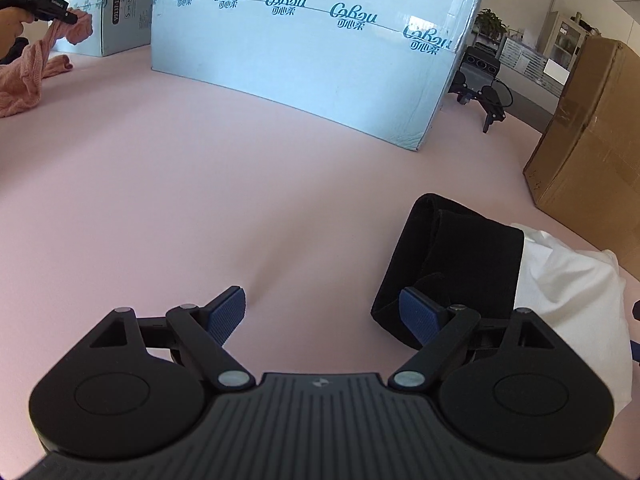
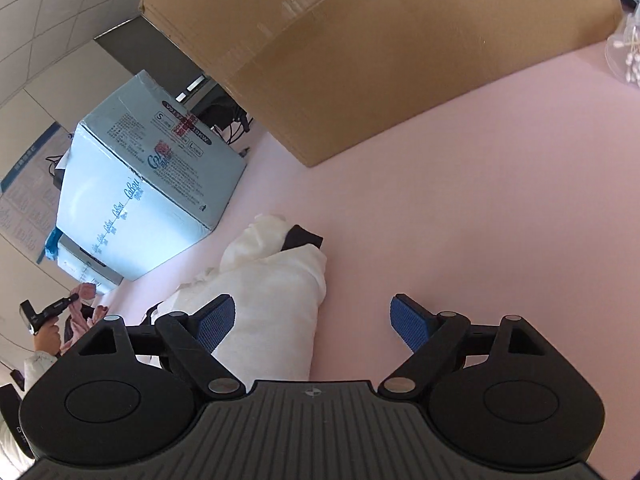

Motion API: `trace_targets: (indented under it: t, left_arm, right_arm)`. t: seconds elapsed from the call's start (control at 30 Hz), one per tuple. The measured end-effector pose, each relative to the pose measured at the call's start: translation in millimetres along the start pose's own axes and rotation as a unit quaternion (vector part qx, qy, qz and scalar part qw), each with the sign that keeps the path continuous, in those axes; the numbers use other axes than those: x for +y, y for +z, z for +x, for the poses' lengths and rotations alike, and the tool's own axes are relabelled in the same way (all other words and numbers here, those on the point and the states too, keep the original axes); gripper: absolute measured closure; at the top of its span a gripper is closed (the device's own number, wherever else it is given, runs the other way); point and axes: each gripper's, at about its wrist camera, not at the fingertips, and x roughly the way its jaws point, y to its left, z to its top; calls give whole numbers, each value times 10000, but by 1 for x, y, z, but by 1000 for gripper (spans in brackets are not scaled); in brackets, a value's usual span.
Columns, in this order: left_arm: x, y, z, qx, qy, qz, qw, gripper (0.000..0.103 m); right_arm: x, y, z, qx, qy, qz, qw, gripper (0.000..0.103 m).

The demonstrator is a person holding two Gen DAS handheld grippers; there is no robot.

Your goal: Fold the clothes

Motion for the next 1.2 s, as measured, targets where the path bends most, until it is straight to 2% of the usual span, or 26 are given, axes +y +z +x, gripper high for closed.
trace_targets:
  t: [0.13,0.23,0.37,0.47,0.53,0.63,0.67,0.7,0.77,0.83,0.87,0.97,1.0,1.1,1.17,1.2]
  left_arm:
    - [14,3,0,218,-120,-188,9995,17]
    - [33,5,-6,210,-216,-770,9966,17]
    - [48,5,-13,318,-1190,-1276,9842,13]
    - [35,5,-7,616,-1905,-1224,9721,10]
    - [18,5,4,918,-2154,-1169,9652,10]
    - [-5,4,18,1159,-2088,-947,9664,9]
    - [-18,6,17,1113,-1935,-670,9725,9]
    - [-26,7,19,1141,-1903,-546,9735,9]
    - [-35,7,24,1277,-2021,-483,9698,7]
    - [-44,8,29,1332,-2110,-441,9674,0]
    - [-47,9,31,1345,-2201,-463,9651,0]
    - [-54,10,35,1328,-2164,-545,9657,1]
    - [-54,11,35,1311,-2183,-569,9654,3]
    - [-49,10,34,1263,-2135,-673,9664,27]
    - [-44,11,38,1337,-2128,-818,9644,63]
    - [-40,12,42,1413,-2145,-916,9621,68]
  right_arm:
    - [3,-5,3,126,186,-116,9997,17]
    - [5,-7,3,131,208,-246,9994,16]
    - [11,-11,6,122,154,-563,9982,11]
    - [19,-16,9,84,38,-917,9957,9]
    - [22,-19,11,50,-13,-1020,9948,7]
    - [22,-21,11,17,-11,-1001,9950,6]
    - [19,-19,11,13,51,-911,9958,6]
    - [15,-18,10,8,114,-818,9966,6]
    - [9,-14,11,-2,258,-551,9981,6]
    - [4,-9,16,9,385,-324,9987,7]
    - [4,-7,18,4,420,-263,9988,7]
    - [4,-3,25,2,561,-128,9983,8]
    - [4,-3,27,35,604,-110,9981,11]
    - [2,-2,32,193,755,10,9970,42]
    - [-1,-1,33,227,767,157,9967,50]
    - [-1,-1,32,222,745,165,9968,59]
